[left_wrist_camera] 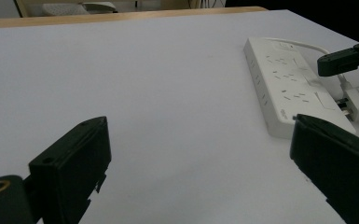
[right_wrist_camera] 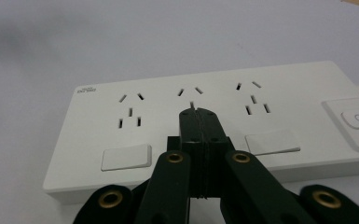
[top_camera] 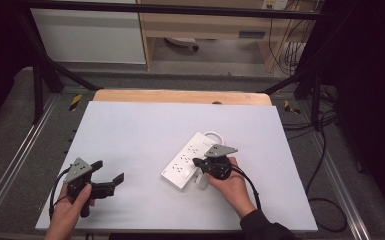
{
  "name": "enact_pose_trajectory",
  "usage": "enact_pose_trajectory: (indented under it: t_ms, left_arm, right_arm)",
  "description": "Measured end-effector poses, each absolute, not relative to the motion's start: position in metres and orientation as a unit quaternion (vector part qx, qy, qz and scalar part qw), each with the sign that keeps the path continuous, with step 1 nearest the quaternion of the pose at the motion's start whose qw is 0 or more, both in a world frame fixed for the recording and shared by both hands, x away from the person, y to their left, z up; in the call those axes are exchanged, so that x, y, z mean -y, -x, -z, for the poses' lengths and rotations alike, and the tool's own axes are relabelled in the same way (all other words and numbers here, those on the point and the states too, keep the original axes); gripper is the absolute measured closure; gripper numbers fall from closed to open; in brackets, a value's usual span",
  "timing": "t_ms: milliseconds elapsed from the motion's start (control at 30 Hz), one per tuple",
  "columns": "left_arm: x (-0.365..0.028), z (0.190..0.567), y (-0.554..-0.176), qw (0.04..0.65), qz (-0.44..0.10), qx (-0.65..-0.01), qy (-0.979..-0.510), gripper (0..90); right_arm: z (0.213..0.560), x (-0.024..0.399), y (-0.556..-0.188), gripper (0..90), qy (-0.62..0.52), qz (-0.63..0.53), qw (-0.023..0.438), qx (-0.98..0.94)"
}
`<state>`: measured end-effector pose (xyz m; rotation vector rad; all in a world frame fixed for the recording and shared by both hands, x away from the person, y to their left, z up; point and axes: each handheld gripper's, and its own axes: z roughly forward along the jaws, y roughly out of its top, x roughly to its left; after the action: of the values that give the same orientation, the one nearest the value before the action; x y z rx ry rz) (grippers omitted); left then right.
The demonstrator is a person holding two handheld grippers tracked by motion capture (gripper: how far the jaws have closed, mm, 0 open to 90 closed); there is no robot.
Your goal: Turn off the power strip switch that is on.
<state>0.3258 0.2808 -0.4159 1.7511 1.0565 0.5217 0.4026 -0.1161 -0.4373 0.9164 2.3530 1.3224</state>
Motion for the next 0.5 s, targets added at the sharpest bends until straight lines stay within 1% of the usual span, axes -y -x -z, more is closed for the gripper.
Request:
enact_pose_trajectory:
  t_ms: [500]
  left_arm:
    - [-0.2807, 0.4161, -0.3260, 0.492, -0.215, -0.435, -0.722, 5.2]
  right_arm:
    - [0.4413, 0.1108, -0.4013, 90.0, -0.312, -0.451, 0.141, -0.824]
